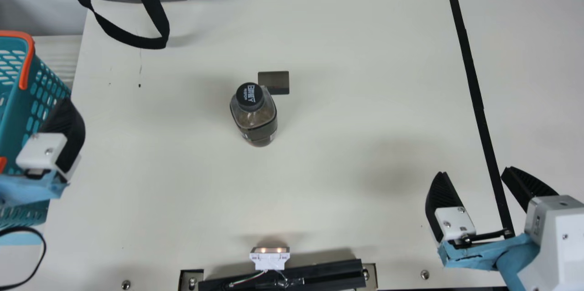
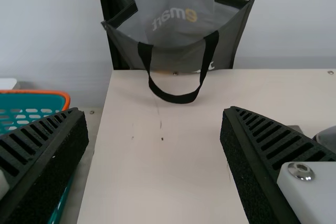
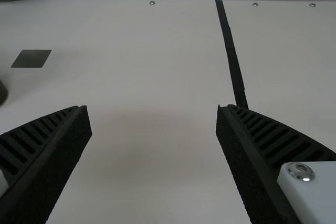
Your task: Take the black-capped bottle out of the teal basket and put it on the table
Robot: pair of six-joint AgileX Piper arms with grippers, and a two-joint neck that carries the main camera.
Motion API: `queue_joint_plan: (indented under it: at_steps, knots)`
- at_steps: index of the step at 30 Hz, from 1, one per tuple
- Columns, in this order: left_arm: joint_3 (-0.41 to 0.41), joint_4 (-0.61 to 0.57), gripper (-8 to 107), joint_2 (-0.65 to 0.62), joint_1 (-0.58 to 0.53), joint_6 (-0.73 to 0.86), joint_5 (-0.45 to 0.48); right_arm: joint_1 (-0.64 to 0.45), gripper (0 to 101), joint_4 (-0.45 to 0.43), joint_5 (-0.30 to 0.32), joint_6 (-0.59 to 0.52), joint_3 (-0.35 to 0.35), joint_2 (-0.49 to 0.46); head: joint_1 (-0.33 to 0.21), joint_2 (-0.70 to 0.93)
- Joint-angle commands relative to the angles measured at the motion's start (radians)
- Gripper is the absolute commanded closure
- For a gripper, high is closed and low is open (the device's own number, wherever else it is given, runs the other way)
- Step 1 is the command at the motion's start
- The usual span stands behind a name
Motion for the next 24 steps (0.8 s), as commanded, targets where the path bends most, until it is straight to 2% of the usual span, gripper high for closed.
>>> queue_joint_plan:
  at_steps: [1, 9, 24]
  knots:
    - [0.02, -0.005, -8, -0.031, 0.004, 0.005, 0.008, 0.0, 10, 0.0, 0.0, 0.0, 0.0, 0.0, -0.009, 0.008]
    - [0.084, -0.07, -8, -0.128, 0.024, 0.056, 0.043, 0.0, 10, 0.0, 0.0, 0.0, 0.0, 0.0, -0.009, 0.008]
    - [0.164, -0.28, -8, -0.259, 0.116, 0.247, 0.053, 0.0, 10, 0.0, 0.0, 0.0, 0.0, 0.0, -0.009, 0.008]
